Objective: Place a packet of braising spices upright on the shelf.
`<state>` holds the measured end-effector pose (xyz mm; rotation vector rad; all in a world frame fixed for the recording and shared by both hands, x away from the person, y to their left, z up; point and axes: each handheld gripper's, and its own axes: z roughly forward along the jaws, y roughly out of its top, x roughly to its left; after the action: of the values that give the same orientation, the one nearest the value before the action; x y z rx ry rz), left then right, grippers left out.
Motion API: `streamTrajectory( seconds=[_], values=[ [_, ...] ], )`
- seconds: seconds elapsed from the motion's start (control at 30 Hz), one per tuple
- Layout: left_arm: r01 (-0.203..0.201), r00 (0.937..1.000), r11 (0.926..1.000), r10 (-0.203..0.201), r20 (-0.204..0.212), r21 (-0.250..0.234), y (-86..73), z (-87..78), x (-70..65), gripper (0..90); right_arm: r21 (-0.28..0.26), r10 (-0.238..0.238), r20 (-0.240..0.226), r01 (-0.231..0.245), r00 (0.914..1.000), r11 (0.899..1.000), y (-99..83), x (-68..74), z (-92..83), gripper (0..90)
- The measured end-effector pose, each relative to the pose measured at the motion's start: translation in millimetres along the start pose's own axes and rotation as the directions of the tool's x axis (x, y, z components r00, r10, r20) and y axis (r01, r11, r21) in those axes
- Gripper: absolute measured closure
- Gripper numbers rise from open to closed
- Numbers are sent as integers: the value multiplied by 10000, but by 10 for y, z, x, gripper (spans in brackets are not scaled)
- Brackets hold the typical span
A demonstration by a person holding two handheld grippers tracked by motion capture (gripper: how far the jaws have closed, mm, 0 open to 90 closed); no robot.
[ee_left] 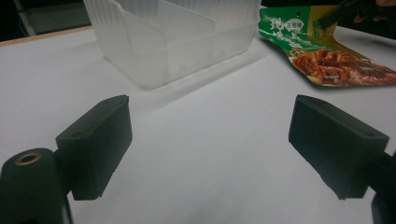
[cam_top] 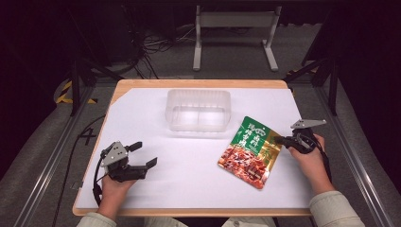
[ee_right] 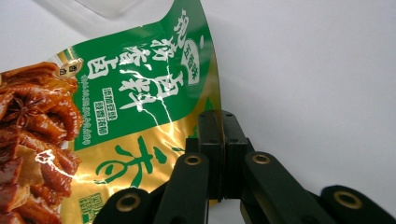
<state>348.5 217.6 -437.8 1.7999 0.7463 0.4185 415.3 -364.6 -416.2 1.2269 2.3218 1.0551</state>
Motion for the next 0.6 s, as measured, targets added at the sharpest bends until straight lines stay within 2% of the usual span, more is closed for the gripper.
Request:
streamTrajectory(
  seconds=[0.13,0.3,0.47,0.6],
  values=[
    [-7,10000,10000,7,-7,5,-1,0,0,141,-209,98,-82,-99,9999,9997,3,14,-72,900],
    [20,10000,10000,-20,-10,17,-3,2,4,142,-729,94,-228,-110,9997,9973,52,69,-219,900],
    [29,10000,10000,-29,13,43,-3,6,1,142,-1287,-148,-419,93,9990,9916,150,161,-416,900],
    [102,9999,9999,-102,15,53,-5,7,-8,142,-1501,-294,-460,221,9985,9884,200,215,-503,900]
  ],
)
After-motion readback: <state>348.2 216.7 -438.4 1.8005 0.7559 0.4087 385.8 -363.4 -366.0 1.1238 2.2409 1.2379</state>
